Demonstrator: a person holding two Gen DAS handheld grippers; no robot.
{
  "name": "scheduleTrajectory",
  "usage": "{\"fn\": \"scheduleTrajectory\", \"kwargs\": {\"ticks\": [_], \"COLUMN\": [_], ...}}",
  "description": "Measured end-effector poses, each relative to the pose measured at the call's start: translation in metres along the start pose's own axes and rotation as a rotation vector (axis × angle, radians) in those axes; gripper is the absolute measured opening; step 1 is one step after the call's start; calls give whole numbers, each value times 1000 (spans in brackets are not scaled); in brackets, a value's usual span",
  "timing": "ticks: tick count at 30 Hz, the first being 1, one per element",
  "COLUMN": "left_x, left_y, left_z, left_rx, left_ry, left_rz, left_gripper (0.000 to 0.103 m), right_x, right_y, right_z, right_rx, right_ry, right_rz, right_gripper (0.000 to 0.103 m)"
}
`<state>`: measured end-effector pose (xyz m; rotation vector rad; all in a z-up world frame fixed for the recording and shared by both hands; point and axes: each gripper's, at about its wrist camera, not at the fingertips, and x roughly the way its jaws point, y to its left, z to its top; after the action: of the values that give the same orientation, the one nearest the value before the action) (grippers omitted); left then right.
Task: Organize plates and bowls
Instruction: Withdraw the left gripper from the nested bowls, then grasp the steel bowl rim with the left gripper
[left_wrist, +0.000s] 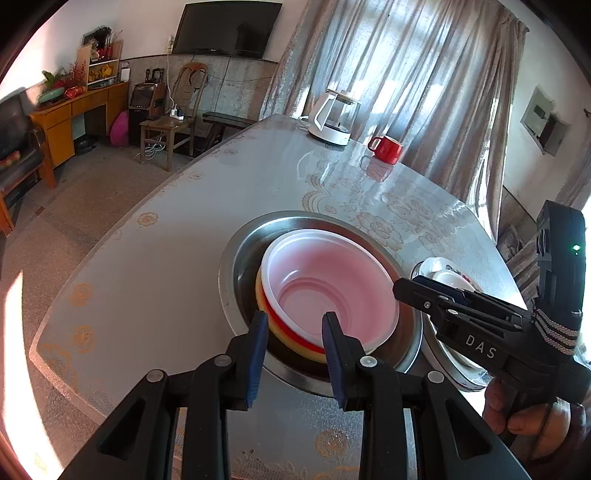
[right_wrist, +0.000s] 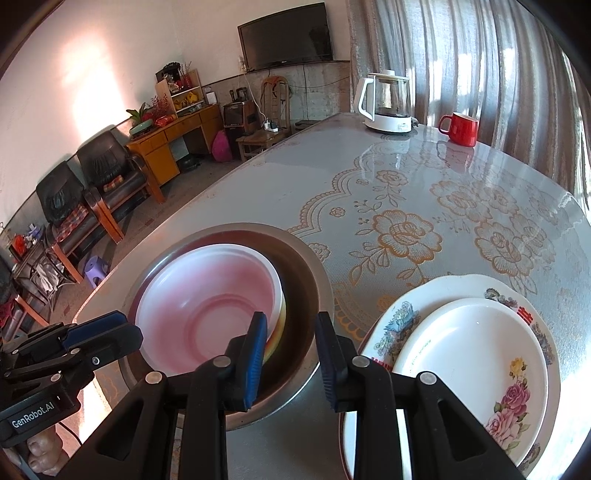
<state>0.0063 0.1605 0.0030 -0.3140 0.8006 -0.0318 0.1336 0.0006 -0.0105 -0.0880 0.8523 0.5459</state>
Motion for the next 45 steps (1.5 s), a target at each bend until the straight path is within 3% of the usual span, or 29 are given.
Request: {"fn": "scheduleTrajectory", "kwargs": {"ticks": [17,22,45], "left_x": [-10,-13,-15], "left_y": [3,4,33], "left_z": [-4,-4,-5], "left_rx": [-12,-23,-93], "left_ry": [-15,-19,-22], "left_rz": [11,14,50], "left_gripper": [34,41,40], "right_x": [-4,-4,-13], "right_y": [-16,-18,-18], "right_z": [-15,-19,-22], "right_rx": [78,90,93], "right_ry": [16,19,10], "right_rz": [27,38,107], "right_gripper": [26,26,26]}}
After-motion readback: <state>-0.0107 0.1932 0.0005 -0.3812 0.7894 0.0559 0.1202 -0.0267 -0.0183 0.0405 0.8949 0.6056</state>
